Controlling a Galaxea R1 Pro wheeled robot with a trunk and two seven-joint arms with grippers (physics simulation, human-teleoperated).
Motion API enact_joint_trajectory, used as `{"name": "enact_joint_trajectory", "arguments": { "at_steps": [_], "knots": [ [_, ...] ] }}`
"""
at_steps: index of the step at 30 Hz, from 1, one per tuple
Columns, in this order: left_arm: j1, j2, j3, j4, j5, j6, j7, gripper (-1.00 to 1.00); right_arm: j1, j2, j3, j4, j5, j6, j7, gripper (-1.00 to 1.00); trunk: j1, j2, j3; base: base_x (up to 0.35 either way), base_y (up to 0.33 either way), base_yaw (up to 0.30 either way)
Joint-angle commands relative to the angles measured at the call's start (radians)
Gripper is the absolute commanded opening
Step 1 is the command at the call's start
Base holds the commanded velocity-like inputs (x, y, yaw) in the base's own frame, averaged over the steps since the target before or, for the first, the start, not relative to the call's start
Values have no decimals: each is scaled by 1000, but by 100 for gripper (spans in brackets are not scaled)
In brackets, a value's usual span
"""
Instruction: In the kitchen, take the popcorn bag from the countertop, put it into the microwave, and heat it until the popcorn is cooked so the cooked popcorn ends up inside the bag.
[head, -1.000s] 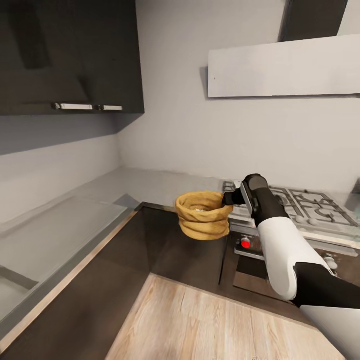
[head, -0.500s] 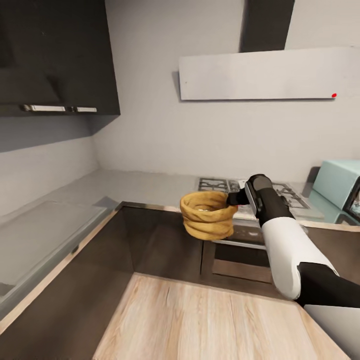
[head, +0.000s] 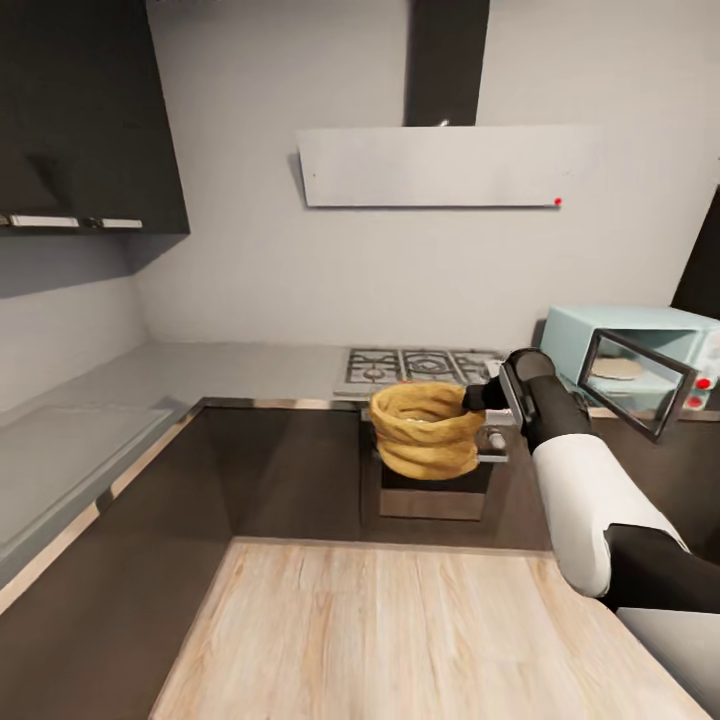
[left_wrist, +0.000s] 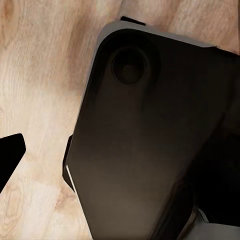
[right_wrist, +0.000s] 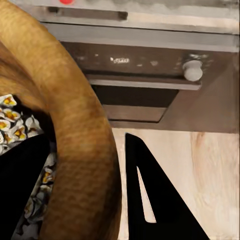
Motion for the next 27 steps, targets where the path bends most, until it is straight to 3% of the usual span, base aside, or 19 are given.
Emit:
{"name": "enact_joint_trajectory", "arguments": {
  "at_steps": [1, 7, 14, 17, 27],
  "knots": [
    [0, 0, -5, -1, 5, -2, 4, 100, -1, -1, -3, -1, 9, 3, 10, -100, -1, -1, 0, -302, -146, -272],
    [0, 0, -5, -1, 5, -1, 3, 100, -1, -3, -3, -1, 10, 3, 10, -100, -1, -1, 4, -275, -175, -272],
    [0, 3, -5, -1, 5, -1, 2, 100, -1, -49, -3, 1, 9, 3, 10, -100, -1, -1, 9, -162, -247, -272],
    [0, 3, -6, -1, 4, -3, 0, 100, -1, -55, -3, 1, 10, 3, 10, -100, -1, -1, 12, -99, -237, -272],
    [0, 3, -5, -1, 4, -7, -1, 100, -1, -68, -3, 1, 9, 3, 10, -100, -1, -1, 19, -6, -22, -272]
  ]
}}
